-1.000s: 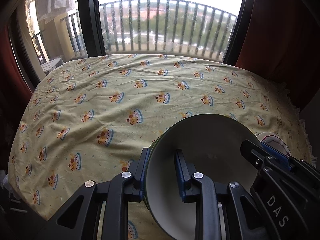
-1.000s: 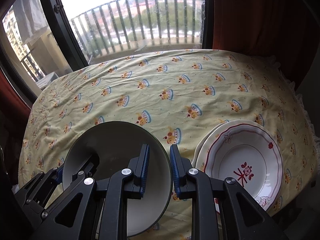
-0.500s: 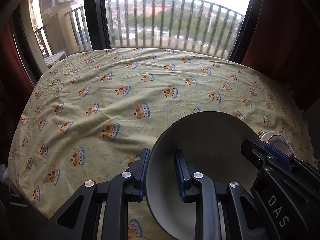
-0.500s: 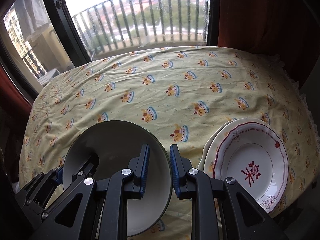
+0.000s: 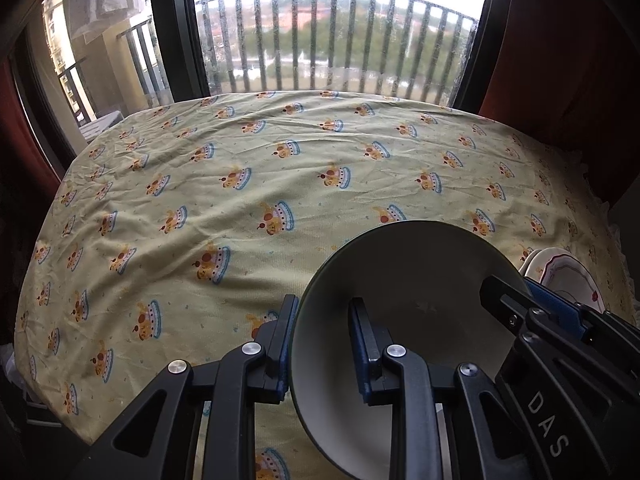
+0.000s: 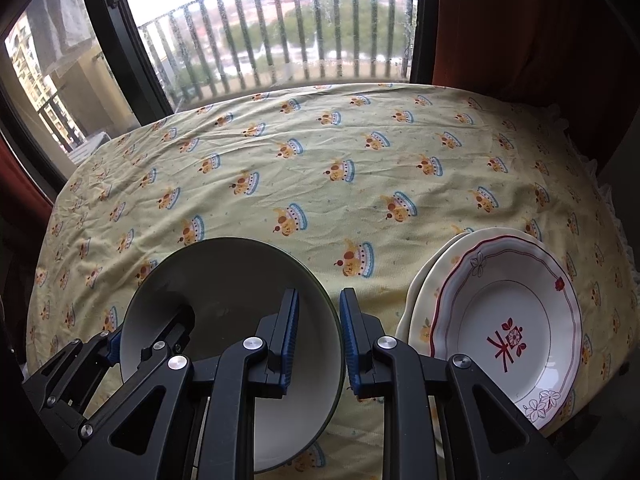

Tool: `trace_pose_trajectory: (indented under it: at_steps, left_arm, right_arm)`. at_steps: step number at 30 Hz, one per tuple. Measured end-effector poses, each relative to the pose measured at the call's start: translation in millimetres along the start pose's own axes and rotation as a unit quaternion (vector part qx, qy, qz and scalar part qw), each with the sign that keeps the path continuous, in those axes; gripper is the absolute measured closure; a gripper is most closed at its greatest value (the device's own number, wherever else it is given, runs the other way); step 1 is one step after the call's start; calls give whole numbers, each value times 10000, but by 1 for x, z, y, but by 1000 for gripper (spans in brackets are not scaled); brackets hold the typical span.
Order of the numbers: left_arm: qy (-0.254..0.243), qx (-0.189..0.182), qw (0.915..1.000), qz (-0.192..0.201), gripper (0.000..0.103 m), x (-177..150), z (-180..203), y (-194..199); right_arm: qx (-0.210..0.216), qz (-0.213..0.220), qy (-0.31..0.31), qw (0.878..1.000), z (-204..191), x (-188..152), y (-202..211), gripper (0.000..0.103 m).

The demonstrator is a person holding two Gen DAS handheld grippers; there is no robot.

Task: Organize plates and bowls

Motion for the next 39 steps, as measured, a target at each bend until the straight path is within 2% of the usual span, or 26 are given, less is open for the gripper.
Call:
trace_pose_trajectory:
  at_steps: [3,9,13,18,23,28,35,39]
  left_arm:
    - [-42,-84,9999,-91,73,-2,2,-2]
    - [-100,-139,9996,-229,63,-8,1,-5]
    - [-13,-159,9994,-304,42,-10,-7,-6]
    - [-59,-257,9989,-382,33,-11,-10,-8]
    - [-178,-464,9975,-500,31,-12,-6,-16]
    - [-370,-822,9939,-631,31,-12,2,-25]
    - [-640,-1346,9848,-887,31,-13,12,-38]
    - [-738,-1664,9784,-985,34,-15,17,-40]
  right_arm:
    - [7,-10,12,10000,0,1,-1,75]
    - [161,-202,-28,9997,0,-6,-6,58]
    - [149,-146,-24,9998,3,-6,-2,40]
    - [229,-172,-229,9993,10,-8,-2,31]
    - [192,-204,-439,9986,14,-11,-4,28]
    - [-19,-241,-701,9972,19,-13,-5,28]
    - [-472,-312,-1024,9931,28,-19,-2,28]
    - [-705,-363,-1133,9904,28,-22,-1,28]
Point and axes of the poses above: each gripper's, at about its wrist camera, not at the fingertips, and y roughly against the way its jaws point, z to its right, x to its top, the point moved 8 cm from there along -y, roughly the way its jaws point, and after that the axes turned 13 degrees about x, right-handed, at the moved point
